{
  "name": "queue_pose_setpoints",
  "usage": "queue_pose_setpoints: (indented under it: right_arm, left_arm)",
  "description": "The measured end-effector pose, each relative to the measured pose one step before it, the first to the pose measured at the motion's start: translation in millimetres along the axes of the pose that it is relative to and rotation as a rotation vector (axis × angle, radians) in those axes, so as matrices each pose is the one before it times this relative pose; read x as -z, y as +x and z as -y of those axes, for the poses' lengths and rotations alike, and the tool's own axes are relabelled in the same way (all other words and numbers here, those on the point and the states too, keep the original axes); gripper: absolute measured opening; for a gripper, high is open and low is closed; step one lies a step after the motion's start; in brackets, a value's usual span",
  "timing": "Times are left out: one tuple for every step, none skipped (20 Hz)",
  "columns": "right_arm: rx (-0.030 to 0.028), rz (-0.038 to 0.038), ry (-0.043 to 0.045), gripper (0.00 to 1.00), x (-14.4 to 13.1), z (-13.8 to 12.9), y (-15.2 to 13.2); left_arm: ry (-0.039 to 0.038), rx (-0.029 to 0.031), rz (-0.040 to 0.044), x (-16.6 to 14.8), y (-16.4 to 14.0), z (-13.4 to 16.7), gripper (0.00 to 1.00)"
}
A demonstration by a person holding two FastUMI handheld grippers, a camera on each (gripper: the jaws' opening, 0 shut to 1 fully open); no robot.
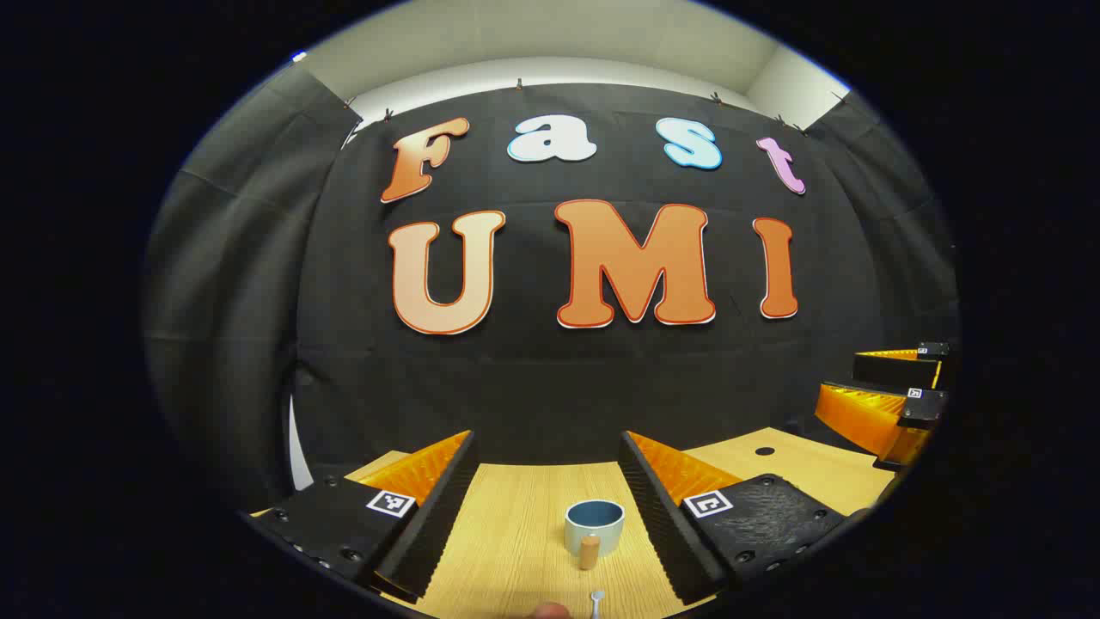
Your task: Put the toothbrush and toothpaste on the desktop into the cup, then pick up the cup and place it on the coaster on the desktop.
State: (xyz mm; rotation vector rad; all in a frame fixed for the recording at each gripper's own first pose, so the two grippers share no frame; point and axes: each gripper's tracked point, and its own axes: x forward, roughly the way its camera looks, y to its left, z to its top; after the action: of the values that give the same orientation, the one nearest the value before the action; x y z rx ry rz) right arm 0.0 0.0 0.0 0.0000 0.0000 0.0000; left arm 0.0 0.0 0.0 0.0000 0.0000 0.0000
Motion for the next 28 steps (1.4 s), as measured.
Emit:
queue_pose_setpoints:
  right_arm:
    - [0.00032,0.00090,-0.00010,0.96,-0.76,-0.23,0.37]
    - [-0.00219,0.00136,0.00030,0.96,-0.32,-0.16,0.07]
    - [-0.00035,0.00079,0.00022,0.96,-0.46,-0.40,0.24]
    - [-0.00141,0.00008,-0.00013,0.96,0.50,0.09,-1.05]
    - [-0.00129,-0.00032,-0.00144,0.96,-0.59,-0.78,-0.33]
    - [0.00139,-0.00005,-0.00098,0.96,0.06,0.18,0.17]
    - [-0.00267,-0.00089,-0.00103,0.96,1.36,-0.68,0.80]
    - [0.00202,-0.00054,-0.00008,0.96,0.17,0.17,0.59]
    - [-0.00116,-0.00073,0.00035,0.96,0.51,0.49,-0.38]
    - [0.00169,-0.00118,0.00117,0.96,0.05,0.30,-0.32]
    - [0.00053,-0.00204,0.00039,0.96,0.18,-0.05,-0.52]
    - [-0.00127,-0.00121,0.00029,0.96,-0.03,-0.47,0.46]
    - [0.00045,-0.00159,-0.00010,0.96,0.99,-0.45,-0.15]
    - [-0.00143,-0.00033,-0.00003,0.96,-0.07,-0.23,-0.08]
    - [0.00052,-0.00116,0.00055,0.96,-0.59,0.35,0.31]
    - [-0.00277,-0.00094,-0.00016,0.96,0.02,-0.90,-0.59]
    - [-0.00074,0.00046,0.00052,0.96,-0.60,-0.10,-0.67]
    - [-0.00034,-0.00358,-0.00034,0.96,0.40,-0.59,1.09]
    - [-0.00246,0.00066,0.00033,0.96,0.10,-0.82,-0.52]
    - [0.00053,-0.00230,-0.00118,0.96,0.82,-0.04,-1.13]
    - [-0.00176,-0.00119,-0.00071,0.96,0.34,-0.44,0.07]
    - [-0.00098,-0.00298,-0.00124,0.96,0.85,-0.46,-0.55]
    - [-0.00072,-0.00412,-0.00001,0.96,0.65,-0.27,0.08]
    - [-0.00311,-0.00739,-0.00057,0.96,2.84,-1.03,-0.55]
    - [0.00124,-0.01148,0.00062,0.96,3.65,0.03,-0.61]
    - [-0.00216,-0.01328,0.00040,0.96,4.53,-0.31,-1.14]
    - [-0.00101,-0.01518,0.00111,0.98,3.56,-0.84,-0.53]
    - [-0.00117,-0.01694,0.00146,0.96,5.00,-0.11,-0.13]
  left_arm:
    - [0.00002,-0.00429,0.00466,0.13,-0.65,0.03,0.96]
    - [0.00081,-0.00390,0.00147,-1.07,0.36,-0.26,0.97]
    - [0.00027,-0.00361,0.00177,0.53,-0.93,-0.64,0.96]
    - [-0.00074,-0.00149,0.00150,-0.49,0.43,-0.05,0.97]
    - [-0.00021,-0.00227,-0.00015,0.33,-0.86,-0.30,0.97]
    - [-0.00092,0.00054,-0.00048,-0.78,-0.19,0.01,0.96]
    - [0.00030,-0.00076,-0.00170,1.74,-0.15,-0.04,0.97]
    - [-0.00192,-0.00077,0.00016,-0.56,0.73,-0.53,0.96]
    - [-0.00079,0.00057,-0.00144,0.51,-0.17,0.66,0.97]
    - [-0.00107,-0.00160,-0.00099,-0.36,-0.02,-0.77,0.97]
    - [-0.00146,0.00183,-0.00092,1.24,0.58,0.19,0.96]
    - [-0.00064,-0.00236,-0.00133,-0.09,0.27,-1.27,0.97]
    - [-0.00008,-0.00038,-0.00100,0.53,-1.27,0.52,0.96]
    - [0.00034,-0.00068,0.00037,-1.41,-0.51,0.10,0.96]
    - [0.00017,-0.00163,0.00128,0.58,0.23,-0.57,0.96]
    - [0.00047,0.00121,0.00254,-1.99,-0.20,0.45,0.96]
    - [-0.00032,-0.00107,0.00091,0.73,-0.46,-0.86,0.96]
    - [-0.00067,0.00265,0.00193,-1.63,-0.14,0.76,0.97]
    - [-0.00085,0.00040,-0.00011,0.53,-0.42,-0.35,0.97]
    - [-0.00093,-0.00104,-0.00047,-0.43,-0.05,-0.73,0.97]
    - [-0.00136,0.00095,-0.00039,0.00,-0.37,0.15,0.96]
    - [-0.00199,-0.00066,-0.00284,0.83,0.26,0.15,0.97]
    - [-0.00312,0.00312,-0.00449,2.00,0.72,1.32,0.97]
    - [-0.00178,-0.00058,-0.01166,2.27,1.00,-0.21,0.97]
    - [-0.00071,-0.00512,-0.01473,5.59,0.47,-1.03,0.97]
    - [-0.00312,0.00277,-0.01813,2.94,1.04,1.45,0.96]
    - [-0.00426,-0.00130,-0.02226,5.19,0.68,1.13,0.96]
    - [-0.00190,-0.00224,-0.02396,5.45,1.24,0.18,0.97]
